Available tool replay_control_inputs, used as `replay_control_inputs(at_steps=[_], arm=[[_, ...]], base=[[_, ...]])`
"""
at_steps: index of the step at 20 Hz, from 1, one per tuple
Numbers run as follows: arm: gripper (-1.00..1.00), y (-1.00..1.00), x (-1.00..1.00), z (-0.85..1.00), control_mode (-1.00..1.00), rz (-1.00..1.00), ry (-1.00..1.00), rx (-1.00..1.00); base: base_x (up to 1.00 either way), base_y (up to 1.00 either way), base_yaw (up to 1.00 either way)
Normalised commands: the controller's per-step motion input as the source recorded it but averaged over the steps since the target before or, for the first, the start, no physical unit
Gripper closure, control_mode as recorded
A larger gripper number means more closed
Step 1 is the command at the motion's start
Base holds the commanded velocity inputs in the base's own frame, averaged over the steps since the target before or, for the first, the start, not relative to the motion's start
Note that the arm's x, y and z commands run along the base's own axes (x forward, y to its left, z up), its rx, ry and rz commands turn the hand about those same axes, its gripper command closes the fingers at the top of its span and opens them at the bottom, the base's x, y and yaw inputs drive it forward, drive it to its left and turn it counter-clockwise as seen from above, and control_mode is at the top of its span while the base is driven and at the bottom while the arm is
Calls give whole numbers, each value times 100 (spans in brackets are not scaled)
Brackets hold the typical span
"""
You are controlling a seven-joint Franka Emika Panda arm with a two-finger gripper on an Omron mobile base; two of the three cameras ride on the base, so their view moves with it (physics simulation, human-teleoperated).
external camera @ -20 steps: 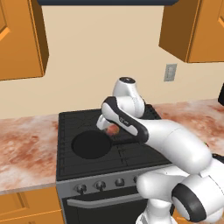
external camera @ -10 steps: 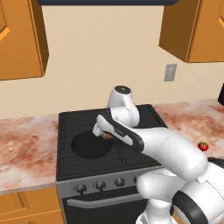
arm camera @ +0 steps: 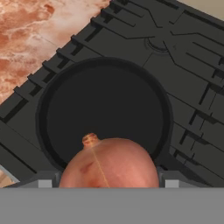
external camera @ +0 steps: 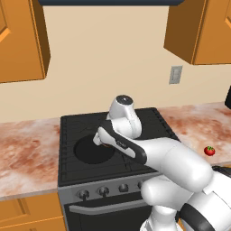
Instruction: Place the pan on the front left burner on the stove. Then place the tomato and the onion in the pan and turn on the front left burner.
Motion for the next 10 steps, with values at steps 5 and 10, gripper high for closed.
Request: replay_control_inputs(at_steps=[5, 10], arm=[[100, 12, 0, -8, -100, 0, 0, -3], [100, 6, 0, -12, -100, 0, 0, -4]], base=[[0, 0, 0], [0, 0, 0]])
